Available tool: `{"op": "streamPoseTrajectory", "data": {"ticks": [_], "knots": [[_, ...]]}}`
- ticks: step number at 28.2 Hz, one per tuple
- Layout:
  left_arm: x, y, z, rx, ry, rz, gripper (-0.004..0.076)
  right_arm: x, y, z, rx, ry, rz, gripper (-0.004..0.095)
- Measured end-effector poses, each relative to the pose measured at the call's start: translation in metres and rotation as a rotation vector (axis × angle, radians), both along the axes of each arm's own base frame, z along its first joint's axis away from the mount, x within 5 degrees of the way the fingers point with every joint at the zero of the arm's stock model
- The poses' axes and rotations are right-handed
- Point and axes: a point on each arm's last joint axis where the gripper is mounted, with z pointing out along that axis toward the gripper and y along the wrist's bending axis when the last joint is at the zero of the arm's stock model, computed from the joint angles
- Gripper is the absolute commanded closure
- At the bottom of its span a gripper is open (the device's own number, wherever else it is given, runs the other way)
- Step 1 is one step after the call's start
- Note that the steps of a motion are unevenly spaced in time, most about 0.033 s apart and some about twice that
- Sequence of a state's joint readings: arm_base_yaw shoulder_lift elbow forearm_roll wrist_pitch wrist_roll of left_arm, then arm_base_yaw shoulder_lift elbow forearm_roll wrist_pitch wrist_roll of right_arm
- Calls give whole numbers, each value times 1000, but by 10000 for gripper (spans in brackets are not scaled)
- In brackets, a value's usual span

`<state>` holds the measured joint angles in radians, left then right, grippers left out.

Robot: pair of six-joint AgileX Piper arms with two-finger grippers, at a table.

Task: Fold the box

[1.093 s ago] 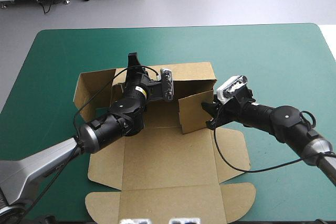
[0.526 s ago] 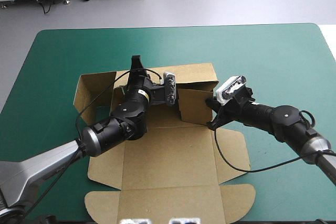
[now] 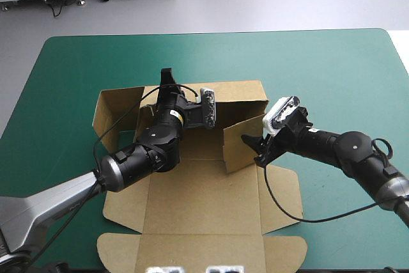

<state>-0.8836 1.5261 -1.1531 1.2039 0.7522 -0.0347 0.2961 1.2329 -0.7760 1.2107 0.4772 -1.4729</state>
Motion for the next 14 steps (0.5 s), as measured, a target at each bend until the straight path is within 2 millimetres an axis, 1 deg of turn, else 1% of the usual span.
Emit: {"op": "streamPoseTrajectory", "data": {"ticks": [6,14], "knots": [[0,0,0,-118,9,59,729,-3,0,3,51,39,-26,-23],[0,0,0,-132,16,64,730,-1,-2,3,38,23,-48,-23]]}}
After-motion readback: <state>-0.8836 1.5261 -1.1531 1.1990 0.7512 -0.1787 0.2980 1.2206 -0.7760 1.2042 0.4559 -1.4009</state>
